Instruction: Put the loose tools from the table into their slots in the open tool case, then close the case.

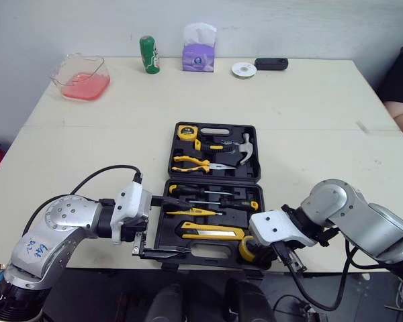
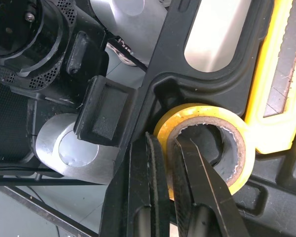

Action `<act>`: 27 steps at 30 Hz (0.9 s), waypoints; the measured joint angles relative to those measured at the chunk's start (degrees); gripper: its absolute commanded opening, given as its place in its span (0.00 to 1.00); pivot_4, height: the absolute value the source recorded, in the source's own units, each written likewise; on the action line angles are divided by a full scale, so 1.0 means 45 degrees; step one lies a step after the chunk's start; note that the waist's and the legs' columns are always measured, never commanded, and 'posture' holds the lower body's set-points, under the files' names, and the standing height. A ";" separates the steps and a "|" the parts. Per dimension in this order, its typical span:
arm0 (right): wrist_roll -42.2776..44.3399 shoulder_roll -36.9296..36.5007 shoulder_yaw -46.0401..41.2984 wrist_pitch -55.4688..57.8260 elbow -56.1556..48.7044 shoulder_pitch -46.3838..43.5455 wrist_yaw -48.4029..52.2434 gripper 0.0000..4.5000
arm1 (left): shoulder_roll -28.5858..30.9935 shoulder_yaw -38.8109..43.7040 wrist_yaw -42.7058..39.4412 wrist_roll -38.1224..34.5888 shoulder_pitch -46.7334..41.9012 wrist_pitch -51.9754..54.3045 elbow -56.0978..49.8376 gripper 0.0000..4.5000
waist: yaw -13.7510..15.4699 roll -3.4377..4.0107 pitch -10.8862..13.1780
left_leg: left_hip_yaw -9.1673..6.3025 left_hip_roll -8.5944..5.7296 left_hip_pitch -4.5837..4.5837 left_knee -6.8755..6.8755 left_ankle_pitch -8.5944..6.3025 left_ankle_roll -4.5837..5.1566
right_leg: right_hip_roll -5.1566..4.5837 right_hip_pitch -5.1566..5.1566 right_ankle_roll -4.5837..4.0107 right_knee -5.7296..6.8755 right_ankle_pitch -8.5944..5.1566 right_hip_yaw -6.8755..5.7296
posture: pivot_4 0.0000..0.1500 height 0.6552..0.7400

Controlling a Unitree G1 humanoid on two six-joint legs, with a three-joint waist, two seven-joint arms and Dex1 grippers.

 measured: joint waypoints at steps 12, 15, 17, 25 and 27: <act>0.0108 -0.0155 -0.0007 -0.0323 0.0230 0.0018 0.0481 0.86 | -0.0163 0.0038 0.0312 0.0103 0.0004 -0.0212 0.0300 1.00 | 0.0011 -0.0001 0.0000 | 0.0000 0.0006 -0.0001 0.0001 -0.0001 0.0000 | 0.0002 0.0000 0.0000 -0.0001 0.0000 -0.0002 | 1.00 1.00; 0.0168 -0.0147 -0.0073 -0.0475 0.0223 0.0035 0.0529 0.99 | -0.0162 0.0039 0.0291 0.0106 0.0115 -0.0300 0.0301 1.00 | 0.0007 0.0000 0.0000 | 0.0001 0.0006 0.0001 0.0002 -0.0001 -0.0001 | 0.0000 -0.0001 0.0000 -0.0003 0.0000 0.0000 | 1.00 1.00; 0.0286 -0.0498 -0.0198 -0.0539 0.0223 0.0034 0.0698 0.99 | -0.0161 0.0039 0.0287 0.0111 0.0215 -0.0312 0.0307 1.00 | 0.0005 0.0001 0.0001 | 0.0001 0.0008 0.0000 0.0001 -0.0002 -0.0004 | 0.0000 -0.0005 -0.0002 -0.0002 -0.0001 0.0001 | 1.00 1.00; 0.1970 -0.1274 -0.1269 0.0146 0.0103 -0.0332 0.1098 0.99 | -0.0164 0.0031 0.0250 0.0175 0.0187 -0.0464 0.0426 1.00 | 0.0009 0.0000 0.0003 | -0.0001 0.0019 -0.0002 0.0001 -0.0006 -0.0008 | -0.0003 -0.0003 -0.0003 -0.0010 -0.0001 -0.0001 | 1.00 1.00; 0.2311 -0.1365 -0.1507 0.0274 0.0134 -0.0304 0.1098 0.99 | -0.0167 0.0022 0.0237 0.0222 0.0109 -0.0544 0.0517 1.00 | 0.0011 0.0000 0.0003 | 0.0000 0.0018 -0.0003 0.0001 -0.0006 -0.0008 | -0.0004 -0.0004 -0.0003 -0.0014 -0.0001 0.0000 | 1.00 1.00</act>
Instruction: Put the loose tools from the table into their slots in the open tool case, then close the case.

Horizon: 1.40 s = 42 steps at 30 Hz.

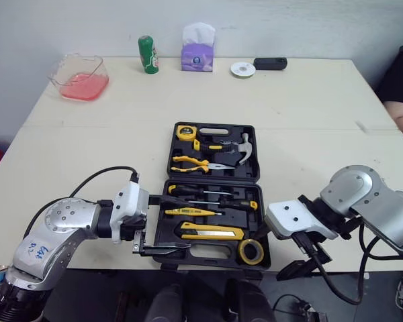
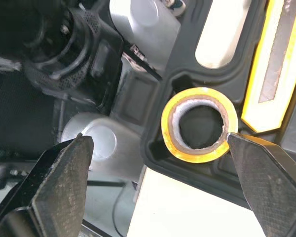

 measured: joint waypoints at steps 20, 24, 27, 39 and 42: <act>0.1603 0.3045 -0.3916 -0.5029 0.2475 0.4343 -0.0195 0.01 | -0.0005 0.0013 -0.0546 0.0017 -0.0671 -0.0350 0.0910 1.00 | 0.0118 -0.0004 0.0002 | -0.0004 -0.0016 -0.0011 -0.0006 0.0002 0.0006 | 0.0045 0.0006 0.0002 0.0025 0.0004 -0.0019 | 1.00 1.00; 0.1017 0.3854 -0.3696 -0.6435 0.3071 0.4855 -0.0356 0.01 | -0.0001 0.0014 -0.0538 0.0016 -0.0648 -0.0353 0.0906 1.00 | 0.0116 -0.0011 -0.0001 | -0.0006 -0.0018 -0.0007 0.0004 0.0007 0.0012 | 0.0044 0.0012 0.0003 0.0034 0.0005 -0.0019 | 1.00 1.00; 0.0714 0.4656 -0.3423 -0.7037 0.3660 0.5180 -0.0759 0.01 | -0.0001 0.0012 -0.0527 0.0014 -0.0620 -0.0323 0.0891 1.00 | 0.0107 -0.0007 0.0001 | -0.0002 -0.0018 -0.0004 0.0005 0.0007 0.0012 | 0.0043 0.0008 0.0003 0.0044 0.0004 -0.0015 | 1.00 1.00; -0.0309 0.5193 -0.2886 -0.8990 0.5543 0.5743 -0.1403 0.01 | 0.0121 0.0103 -0.0537 0.0028 -0.0145 -0.0466 0.0875 1.00 | 0.0105 -0.0014 -0.0004 | -0.0007 -0.0011 0.0038 0.0000 0.0004 0.0009 | 0.0030 0.0049 0.0001 0.0032 0.0003 -0.0013 | 1.00 1.00; -0.0317 0.5193 -0.2723 -0.9476 0.5818 0.5714 -0.1481 0.01 | 0.0254 0.0333 -0.0502 0.0028 0.0160 -0.0466 0.0811 1.00 | 0.0097 -0.0032 -0.0016 | -0.0014 0.0009 0.0076 -0.0004 -0.0005 -0.0006 | 0.0019 0.0093 -0.0003 0.0006 0.0001 -0.0013 | 1.00 1.00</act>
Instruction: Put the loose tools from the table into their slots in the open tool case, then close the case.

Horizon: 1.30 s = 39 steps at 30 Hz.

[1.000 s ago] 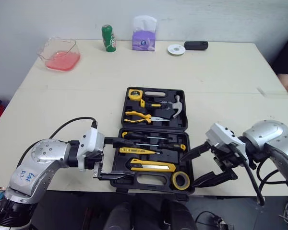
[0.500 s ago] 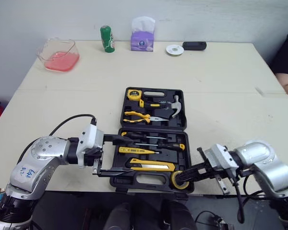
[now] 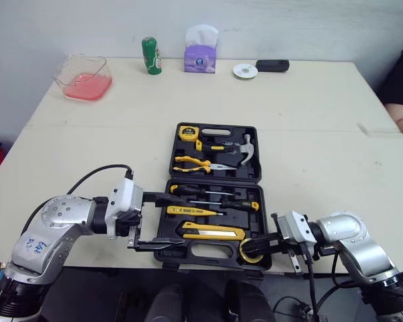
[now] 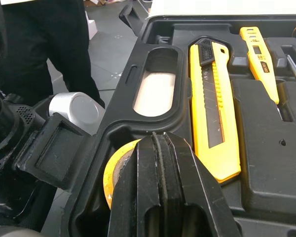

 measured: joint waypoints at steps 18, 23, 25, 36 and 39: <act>0.3194 -0.0892 -0.3867 0.4763 -0.2103 0.0242 -0.3662 0.01 | -0.0163 0.3170 0.1483 -0.0259 0.1586 -0.0036 0.1136 1.00 | 0.0023 0.0069 0.0036 | 0.0003 0.0045 -0.0042 -0.0032 -0.0031 -0.0039 | 0.0006 -0.0085 -0.0060 -0.0016 -0.0032 -0.0021 | 1.00 1.00; 0.1248 -0.1323 -0.3964 0.3631 0.0147 -0.0100 -0.4229 0.00 | -0.0563 0.3014 0.1797 0.1166 0.0589 -0.1457 0.3801 0.52 | 0.0052 0.0066 0.0037 | 0.0055 -0.0030 -0.0041 -0.0031 -0.0002 0.0018 | 0.0009 -0.0100 -0.0027 0.0013 -0.0015 -0.0007 | 1.00 1.00; 0.0390 -0.1318 -0.3809 0.3012 0.1215 -0.0286 -0.4332 0.00 | -0.0760 0.2579 0.2024 0.1778 0.0060 -0.1774 0.4690 0.33 | 0.0035 0.0062 0.0035 | 0.0067 -0.0038 -0.0044 -0.0032 -0.0003 0.0033 | 0.0000 -0.0099 -0.0009 0.0025 -0.0005 0.0005 | 1.00 1.00; -0.1292 0.0453 -0.2318 0.2511 0.2593 -0.1811 -0.5561 0.00 | -0.2611 -0.0069 0.2443 0.4038 -0.2875 -0.2725 0.8046 0.01 | -0.0114 0.0059 0.0035 | 0.0103 -0.0026 -0.0047 -0.0034 0.0005 0.0035 | 0.0020 -0.0116 0.0002 0.0072 0.0000 0.0006 | 1.00 1.00; -0.1375 0.0652 -0.2139 0.2591 0.2489 -0.2083 -0.5617 0.00 | -0.2852 -0.0123 0.2695 0.4216 -0.2934 -0.2748 0.8077 0.01 | -0.0134 0.0058 0.0034 | 0.0102 -0.0028 -0.0049 -0.0034 0.0005 0.0035 | 0.0017 -0.0116 0.0003 0.0068 0.0000 0.0013 | 1.00 1.00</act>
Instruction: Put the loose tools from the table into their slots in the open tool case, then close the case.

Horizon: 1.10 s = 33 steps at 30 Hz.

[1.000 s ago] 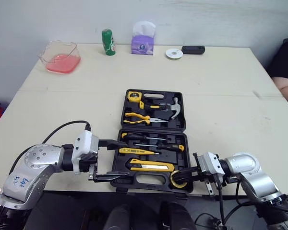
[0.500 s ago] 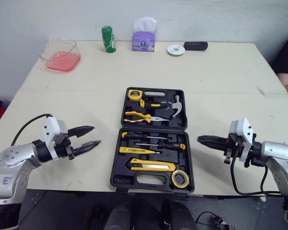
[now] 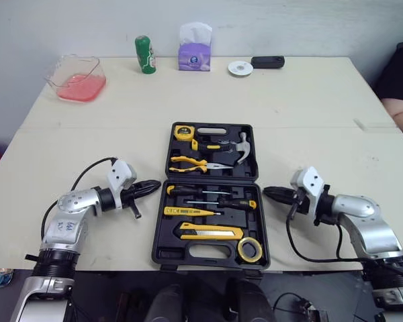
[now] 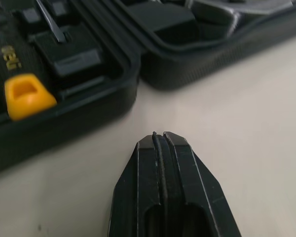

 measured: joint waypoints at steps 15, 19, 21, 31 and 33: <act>-0.1106 0.0827 0.0815 -0.1298 0.1852 -0.1642 0.0353 0.00 | -0.0744 -0.0338 0.0792 0.0400 -0.0328 0.0696 -0.0164 0.01 | -0.0159 -0.0006 -0.0003 | -0.0003 -0.0002 0.0000 0.0012 0.0002 0.0003 | 0.0000 0.0004 0.0001 0.0007 0.0001 0.0000 | 1.00 1.00; -0.1377 0.1001 0.0864 -0.1977 0.2950 -0.2292 0.0559 0.00 | -0.0829 -0.0377 0.0948 0.0725 -0.0457 0.0705 -0.0120 0.01 | -0.0174 -0.0007 -0.0004 | -0.0003 -0.0001 0.0004 0.0037 0.0004 0.0005 | -0.0002 0.0011 0.0001 0.0031 0.0001 0.0005 | 1.00 1.00; -0.1600 0.1109 0.0893 -0.2341 0.3545 -0.2671 0.0589 0.00 | -0.0941 -0.0425 0.1219 0.0901 -0.0615 0.0730 0.0020 0.01 | -0.0182 -0.0008 -0.0004 | -0.0004 -0.0001 0.0006 0.0047 0.0004 0.0005 | -0.0005 0.0012 0.0001 0.0043 0.0001 0.0008 | 1.00 1.00; -0.1760 0.1355 0.0925 -0.2875 0.4302 -0.3064 0.0532 0.00 | -0.1243 -0.0249 0.1905 0.1060 -0.0856 0.0838 0.0326 0.01 | -0.0188 -0.0011 -0.0007 | -0.0005 0.0004 0.0012 0.0056 0.0005 0.0003 | -0.0012 0.0013 0.0001 0.0057 0.0001 0.0014 | 1.00 1.00; -0.1744 0.1357 0.0927 -0.2727 0.4219 -0.3061 0.0527 0.00 | -0.1218 -0.0199 0.1901 0.0993 -0.0851 0.0987 0.0274 0.01 | -0.0190 -0.0011 -0.0007 | -0.0005 0.0004 0.0012 0.0057 0.0005 0.0002 | -0.0017 0.0013 0.0001 0.0057 0.0001 0.0015 | 1.00 1.00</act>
